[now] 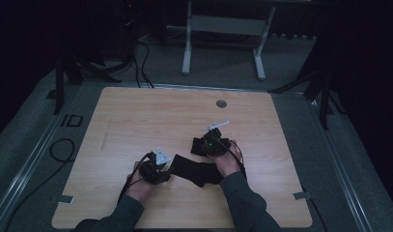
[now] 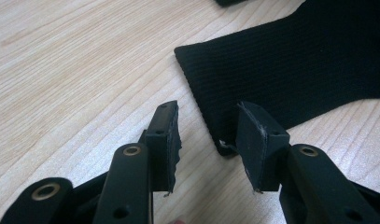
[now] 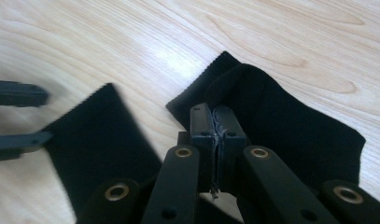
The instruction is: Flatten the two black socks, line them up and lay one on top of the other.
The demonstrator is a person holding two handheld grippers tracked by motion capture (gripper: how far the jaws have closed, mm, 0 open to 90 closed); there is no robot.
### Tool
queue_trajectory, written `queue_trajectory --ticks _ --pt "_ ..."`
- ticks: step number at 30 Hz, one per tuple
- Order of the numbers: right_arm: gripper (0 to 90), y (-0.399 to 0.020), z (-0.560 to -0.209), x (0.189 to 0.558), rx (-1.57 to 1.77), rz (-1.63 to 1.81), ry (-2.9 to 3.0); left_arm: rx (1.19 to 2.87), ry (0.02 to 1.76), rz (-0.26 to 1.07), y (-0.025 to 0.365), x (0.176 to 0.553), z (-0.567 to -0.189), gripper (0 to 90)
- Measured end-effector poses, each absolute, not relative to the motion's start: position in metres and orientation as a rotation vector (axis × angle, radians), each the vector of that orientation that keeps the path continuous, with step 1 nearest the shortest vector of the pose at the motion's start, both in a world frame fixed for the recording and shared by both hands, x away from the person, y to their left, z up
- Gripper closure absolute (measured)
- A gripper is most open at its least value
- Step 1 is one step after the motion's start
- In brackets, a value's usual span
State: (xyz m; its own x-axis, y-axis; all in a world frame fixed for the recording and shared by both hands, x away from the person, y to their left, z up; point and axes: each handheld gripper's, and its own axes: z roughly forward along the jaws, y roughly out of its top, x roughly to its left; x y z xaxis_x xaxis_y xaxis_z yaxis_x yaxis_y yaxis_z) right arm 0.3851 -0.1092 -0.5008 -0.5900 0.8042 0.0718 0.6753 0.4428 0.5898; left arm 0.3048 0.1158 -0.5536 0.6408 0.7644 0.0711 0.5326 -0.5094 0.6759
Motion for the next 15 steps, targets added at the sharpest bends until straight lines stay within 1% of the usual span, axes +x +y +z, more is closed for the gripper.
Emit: queue_trajectory --ticks 8,15 --pt "88.2 -0.116 -0.486 0.376 1.261 0.932 2.455 2.238 1.006 0.486 0.116 0.305 -0.553 59.6" --pt "88.1 -0.131 -0.475 0.371 1.280 0.971 2.420 2.236 1.007 0.484 0.116 0.305 -0.554 59.6"
